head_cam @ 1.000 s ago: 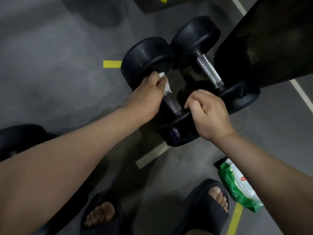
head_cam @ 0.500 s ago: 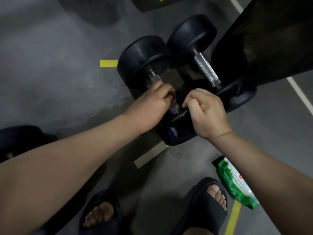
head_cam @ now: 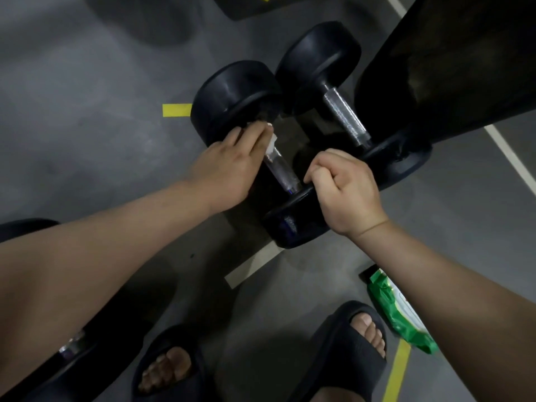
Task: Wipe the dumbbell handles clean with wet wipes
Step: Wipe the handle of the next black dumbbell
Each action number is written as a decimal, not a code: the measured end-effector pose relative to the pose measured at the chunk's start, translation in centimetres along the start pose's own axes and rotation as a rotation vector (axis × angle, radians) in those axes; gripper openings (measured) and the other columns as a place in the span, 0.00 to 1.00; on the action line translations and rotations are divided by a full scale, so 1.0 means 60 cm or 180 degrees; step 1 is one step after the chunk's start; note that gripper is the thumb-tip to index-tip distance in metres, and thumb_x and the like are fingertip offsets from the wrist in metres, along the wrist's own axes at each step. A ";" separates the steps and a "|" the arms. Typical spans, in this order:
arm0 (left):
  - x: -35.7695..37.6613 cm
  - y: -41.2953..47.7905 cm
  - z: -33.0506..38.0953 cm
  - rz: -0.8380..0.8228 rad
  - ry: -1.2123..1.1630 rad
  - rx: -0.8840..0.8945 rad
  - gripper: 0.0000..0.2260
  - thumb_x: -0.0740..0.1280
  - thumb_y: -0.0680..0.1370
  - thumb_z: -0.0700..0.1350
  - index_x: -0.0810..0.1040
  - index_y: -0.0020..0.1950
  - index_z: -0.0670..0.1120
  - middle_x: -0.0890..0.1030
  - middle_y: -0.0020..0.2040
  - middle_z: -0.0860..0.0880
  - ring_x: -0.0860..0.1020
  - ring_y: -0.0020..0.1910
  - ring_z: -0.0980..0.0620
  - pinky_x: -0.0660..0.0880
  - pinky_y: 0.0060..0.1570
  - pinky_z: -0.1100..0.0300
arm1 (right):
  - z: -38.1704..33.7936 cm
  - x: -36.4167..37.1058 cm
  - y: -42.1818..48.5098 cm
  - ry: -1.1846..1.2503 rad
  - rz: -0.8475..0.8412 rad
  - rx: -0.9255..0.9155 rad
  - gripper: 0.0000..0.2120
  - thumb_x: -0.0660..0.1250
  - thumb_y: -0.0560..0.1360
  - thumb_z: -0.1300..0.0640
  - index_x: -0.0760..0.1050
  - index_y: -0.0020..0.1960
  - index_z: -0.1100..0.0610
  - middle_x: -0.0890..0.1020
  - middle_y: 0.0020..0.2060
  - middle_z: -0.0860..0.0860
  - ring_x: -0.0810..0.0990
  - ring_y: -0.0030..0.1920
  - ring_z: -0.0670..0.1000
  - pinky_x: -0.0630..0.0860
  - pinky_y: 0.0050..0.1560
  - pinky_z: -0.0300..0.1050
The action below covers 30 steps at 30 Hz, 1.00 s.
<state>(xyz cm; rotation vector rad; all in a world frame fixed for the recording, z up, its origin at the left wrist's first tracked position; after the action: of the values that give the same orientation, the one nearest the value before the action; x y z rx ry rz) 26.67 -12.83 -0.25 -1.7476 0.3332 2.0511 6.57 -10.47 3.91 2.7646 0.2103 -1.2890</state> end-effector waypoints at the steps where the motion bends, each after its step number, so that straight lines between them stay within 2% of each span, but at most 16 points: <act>1: -0.001 -0.003 -0.001 -0.0031 -0.0053 0.0060 0.39 0.65 0.72 0.37 0.53 0.81 0.39 0.58 0.78 0.40 0.69 0.67 0.36 0.76 0.56 0.45 | 0.000 0.001 0.000 0.0000 -0.0003 -0.0002 0.12 0.58 0.75 0.58 0.76 0.36 0.58 0.77 0.35 0.49 0.77 0.41 0.51 0.75 0.44 0.52; 5: -0.006 -0.005 0.000 -0.0031 0.0017 0.0230 0.38 0.64 0.74 0.37 0.53 0.82 0.41 0.58 0.79 0.41 0.73 0.65 0.36 0.76 0.56 0.47 | 0.000 0.000 0.001 -0.0010 -0.0023 -0.0006 0.12 0.58 0.74 0.57 0.76 0.36 0.58 0.77 0.35 0.49 0.77 0.41 0.50 0.75 0.44 0.52; 11: 0.003 -0.008 -0.002 -0.0004 0.0463 0.0005 0.39 0.64 0.74 0.41 0.49 0.82 0.40 0.49 0.82 0.43 0.75 0.61 0.40 0.75 0.45 0.52 | -0.001 0.000 0.001 -0.0040 -0.0018 -0.0007 0.12 0.58 0.74 0.57 0.76 0.36 0.58 0.78 0.36 0.49 0.77 0.42 0.50 0.74 0.44 0.52; 13: 0.004 -0.003 0.000 0.0004 0.0303 -0.0119 0.41 0.66 0.74 0.41 0.48 0.82 0.43 0.47 0.83 0.45 0.76 0.61 0.40 0.75 0.49 0.51 | -0.001 0.000 0.001 -0.0034 -0.0009 -0.0013 0.11 0.58 0.74 0.58 0.76 0.36 0.58 0.77 0.36 0.49 0.77 0.41 0.50 0.75 0.44 0.52; 15: 0.003 0.001 0.004 -0.0124 -0.0243 -0.0186 0.41 0.67 0.73 0.39 0.50 0.82 0.47 0.47 0.83 0.50 0.75 0.65 0.40 0.75 0.57 0.50 | 0.000 -0.001 0.001 -0.0021 -0.0006 -0.0012 0.11 0.58 0.74 0.58 0.76 0.36 0.58 0.77 0.36 0.49 0.77 0.42 0.50 0.75 0.44 0.52; 17: 0.009 -0.002 0.012 -0.0279 -0.0680 0.0117 0.38 0.65 0.74 0.37 0.54 0.82 0.49 0.50 0.83 0.52 0.69 0.72 0.41 0.72 0.67 0.48 | 0.001 -0.001 0.000 -0.0033 0.0009 -0.0012 0.11 0.59 0.74 0.58 0.76 0.36 0.58 0.78 0.36 0.49 0.77 0.41 0.50 0.75 0.44 0.52; 19: 0.014 -0.013 0.026 -0.0339 -0.0714 0.0715 0.35 0.64 0.76 0.37 0.57 0.81 0.50 0.55 0.82 0.51 0.63 0.76 0.44 0.68 0.71 0.48 | 0.000 0.000 0.000 -0.0029 0.0014 -0.0028 0.11 0.59 0.74 0.58 0.76 0.36 0.58 0.78 0.36 0.49 0.77 0.42 0.51 0.75 0.45 0.53; 20: 0.017 -0.019 0.030 -0.0294 -0.0576 0.0968 0.33 0.63 0.76 0.38 0.59 0.81 0.51 0.57 0.81 0.51 0.62 0.75 0.45 0.67 0.69 0.48 | -0.001 0.001 0.001 -0.0032 0.0016 -0.0047 0.11 0.59 0.74 0.58 0.76 0.36 0.58 0.78 0.36 0.49 0.77 0.42 0.51 0.75 0.45 0.53; 22: 0.027 -0.024 0.029 0.0121 -0.0277 0.1175 0.26 0.63 0.77 0.42 0.69 0.77 0.50 0.65 0.78 0.51 0.65 0.69 0.44 0.69 0.59 0.47 | -0.001 0.001 0.002 -0.0041 0.0016 -0.0060 0.11 0.59 0.74 0.57 0.76 0.36 0.58 0.78 0.36 0.49 0.77 0.42 0.51 0.75 0.45 0.53; 23: 0.030 -0.023 0.025 0.0362 -0.0305 0.1061 0.21 0.62 0.79 0.44 0.74 0.73 0.48 0.70 0.75 0.49 0.67 0.66 0.43 0.70 0.56 0.47 | -0.001 0.001 0.003 -0.0038 0.0016 -0.0043 0.11 0.58 0.74 0.57 0.76 0.37 0.58 0.78 0.36 0.49 0.77 0.42 0.51 0.75 0.45 0.53; 25: 0.036 -0.017 0.014 0.0626 -0.0456 0.0595 0.19 0.57 0.83 0.48 0.76 0.70 0.47 0.75 0.70 0.47 0.70 0.64 0.41 0.69 0.59 0.47 | -0.001 0.000 0.002 -0.0027 0.0021 -0.0018 0.12 0.58 0.73 0.57 0.77 0.36 0.58 0.78 0.36 0.49 0.77 0.42 0.51 0.75 0.44 0.53; 27: 0.038 -0.007 0.008 0.0725 -0.0517 0.0402 0.17 0.60 0.81 0.42 0.77 0.69 0.43 0.77 0.66 0.44 0.72 0.63 0.39 0.69 0.63 0.46 | -0.002 -0.001 0.001 -0.0028 0.0025 -0.0003 0.12 0.58 0.73 0.56 0.77 0.36 0.57 0.78 0.36 0.49 0.77 0.41 0.51 0.75 0.43 0.53; 28: 0.037 -0.003 0.005 0.0852 -0.0609 0.0320 0.17 0.63 0.79 0.38 0.78 0.67 0.41 0.78 0.63 0.42 0.73 0.62 0.38 0.71 0.62 0.45 | -0.003 -0.002 0.001 -0.0030 0.0029 0.0007 0.11 0.58 0.73 0.56 0.77 0.36 0.57 0.78 0.36 0.48 0.78 0.41 0.51 0.75 0.43 0.53; 30: 0.032 0.000 0.003 0.1171 -0.0950 -0.0054 0.16 0.64 0.79 0.37 0.79 0.66 0.39 0.79 0.59 0.40 0.75 0.57 0.39 0.76 0.57 0.47 | -0.005 -0.002 0.001 -0.0028 0.0031 0.0026 0.11 0.58 0.72 0.54 0.76 0.36 0.56 0.78 0.36 0.48 0.78 0.41 0.50 0.76 0.43 0.53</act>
<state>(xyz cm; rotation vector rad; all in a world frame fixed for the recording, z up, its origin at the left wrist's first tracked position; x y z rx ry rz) 26.30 -12.44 -2.12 -1.4395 0.5782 2.5376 6.72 -10.50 4.21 2.7625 0.1913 -1.3025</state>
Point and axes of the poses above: each hand's wrist, its own y-axis towards the middle knuckle, its own x-axis out of the palm, z = x × y, the point moved 2 cm from there along y, towards the middle knuckle
